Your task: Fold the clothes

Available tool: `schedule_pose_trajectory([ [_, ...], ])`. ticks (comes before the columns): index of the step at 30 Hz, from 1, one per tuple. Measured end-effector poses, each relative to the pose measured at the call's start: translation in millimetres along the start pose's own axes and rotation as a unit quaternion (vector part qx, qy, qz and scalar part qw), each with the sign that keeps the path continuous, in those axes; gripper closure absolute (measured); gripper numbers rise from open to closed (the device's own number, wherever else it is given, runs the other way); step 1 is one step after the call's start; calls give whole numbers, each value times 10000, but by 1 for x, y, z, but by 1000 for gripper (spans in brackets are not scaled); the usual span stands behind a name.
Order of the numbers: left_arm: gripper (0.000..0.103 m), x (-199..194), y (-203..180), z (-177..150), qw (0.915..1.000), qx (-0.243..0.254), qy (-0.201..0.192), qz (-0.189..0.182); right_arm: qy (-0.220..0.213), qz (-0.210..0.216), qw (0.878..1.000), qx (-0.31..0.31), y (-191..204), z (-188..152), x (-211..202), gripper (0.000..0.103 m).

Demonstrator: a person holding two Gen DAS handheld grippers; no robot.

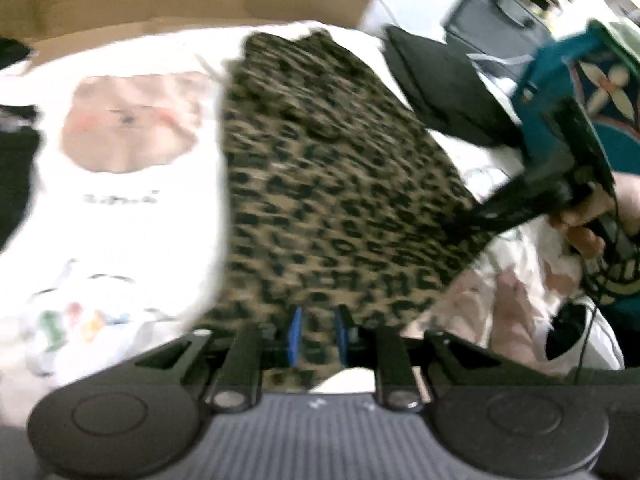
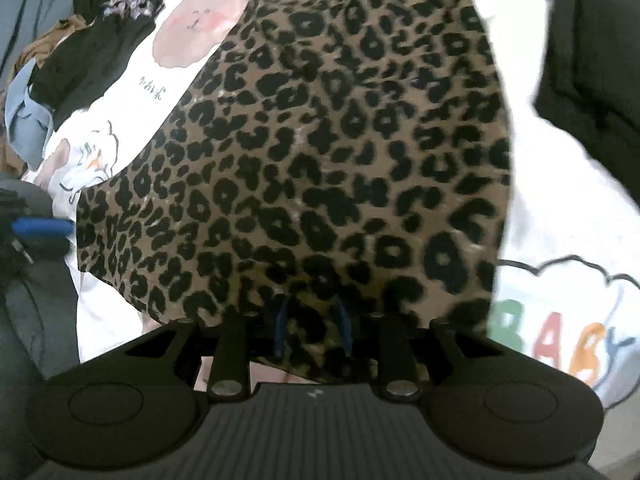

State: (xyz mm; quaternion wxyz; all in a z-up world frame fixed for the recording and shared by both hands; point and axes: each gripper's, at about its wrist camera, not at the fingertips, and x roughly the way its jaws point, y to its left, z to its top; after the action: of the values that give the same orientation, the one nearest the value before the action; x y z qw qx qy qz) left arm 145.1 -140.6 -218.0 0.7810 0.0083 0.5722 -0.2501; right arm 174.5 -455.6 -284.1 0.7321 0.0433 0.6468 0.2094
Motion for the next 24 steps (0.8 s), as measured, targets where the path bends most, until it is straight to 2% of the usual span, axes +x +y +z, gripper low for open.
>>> schedule_pose_trajectory([
  [5, 83, -74, 33, 16, 9978, -294, -513, 315, -733, -46, 9972, 171, -9, -5, -33, 62],
  [7, 77, -114, 38, 23, 9956, -146, -803, 454, -858, -47, 9962, 126, -10, -5, -40, 60],
  [9, 72, -152, 42, 27, 9922, 48, -1013, 728, -961, -45, 9953, 69, -10, -5, -48, 53],
  [14, 64, -221, 64, 19, 9857, 63, -1161, 1221, -1132, -1, 9935, 99, -9, -3, -58, 51],
  [16, 62, -231, 76, 12, 9854, -70, -1108, 1291, -1160, 27, 9932, 88, -8, -4, -59, 51],
  [19, 61, -221, 91, -4, 9873, -322, -870, 1293, -1162, 44, 9931, 120, -8, -7, -58, 50],
  [22, 61, -199, 103, -20, 9899, -639, -657, 1079, -1138, 45, 9933, 189, -10, -10, -56, 49],
  [24, 61, -177, 100, -25, 9922, -657, -493, 935, -1161, 23, 9928, 280, -14, -14, -56, 48],
])
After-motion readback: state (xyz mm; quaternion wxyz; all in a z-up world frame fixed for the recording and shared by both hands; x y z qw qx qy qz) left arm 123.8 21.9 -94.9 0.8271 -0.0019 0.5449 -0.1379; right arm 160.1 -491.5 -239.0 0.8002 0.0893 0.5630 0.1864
